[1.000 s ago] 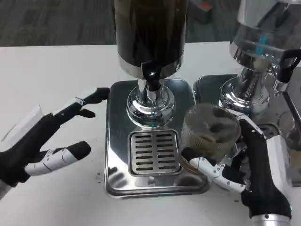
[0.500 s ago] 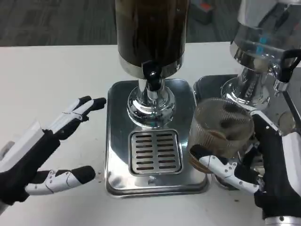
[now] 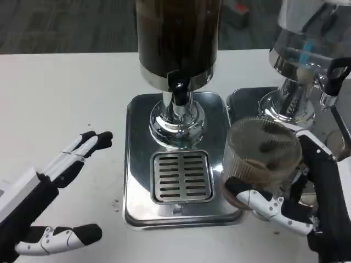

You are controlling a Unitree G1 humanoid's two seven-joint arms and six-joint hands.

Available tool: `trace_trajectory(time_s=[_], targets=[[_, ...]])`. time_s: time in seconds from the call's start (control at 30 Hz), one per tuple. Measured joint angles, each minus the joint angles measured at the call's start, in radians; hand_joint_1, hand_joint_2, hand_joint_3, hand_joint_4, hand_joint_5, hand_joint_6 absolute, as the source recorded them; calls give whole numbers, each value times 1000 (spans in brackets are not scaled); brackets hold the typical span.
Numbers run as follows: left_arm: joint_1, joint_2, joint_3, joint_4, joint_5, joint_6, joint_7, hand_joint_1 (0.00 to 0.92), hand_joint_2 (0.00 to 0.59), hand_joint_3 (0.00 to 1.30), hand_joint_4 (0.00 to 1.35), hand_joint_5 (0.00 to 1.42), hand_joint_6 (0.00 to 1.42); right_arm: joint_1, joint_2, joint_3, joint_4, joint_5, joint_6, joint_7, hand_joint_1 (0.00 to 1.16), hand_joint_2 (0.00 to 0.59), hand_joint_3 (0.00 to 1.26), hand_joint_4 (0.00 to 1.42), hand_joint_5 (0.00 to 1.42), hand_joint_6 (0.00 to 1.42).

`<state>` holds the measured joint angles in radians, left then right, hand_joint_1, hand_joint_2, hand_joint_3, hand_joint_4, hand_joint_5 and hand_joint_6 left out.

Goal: Grasp the cup under the faucet to collect the drink, then remove the cup.

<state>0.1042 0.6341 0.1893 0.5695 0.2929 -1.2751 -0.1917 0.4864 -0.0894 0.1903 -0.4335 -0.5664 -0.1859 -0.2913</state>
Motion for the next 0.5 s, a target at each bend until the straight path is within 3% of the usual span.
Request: trace_trajectory(time_s=[0.27,0.5], targets=[[35,34,1,-23,-3,-51,6,0,83,35,0,0,185,55,-3,-7,-33,1,0,18,730,241,461,610,834,1208],[63,90,-18,-36,-7,-105,6,0,84,35,0,0,187,110,-10,-3,-59,-11,-1,35,732,241,461,610,834,1208]])
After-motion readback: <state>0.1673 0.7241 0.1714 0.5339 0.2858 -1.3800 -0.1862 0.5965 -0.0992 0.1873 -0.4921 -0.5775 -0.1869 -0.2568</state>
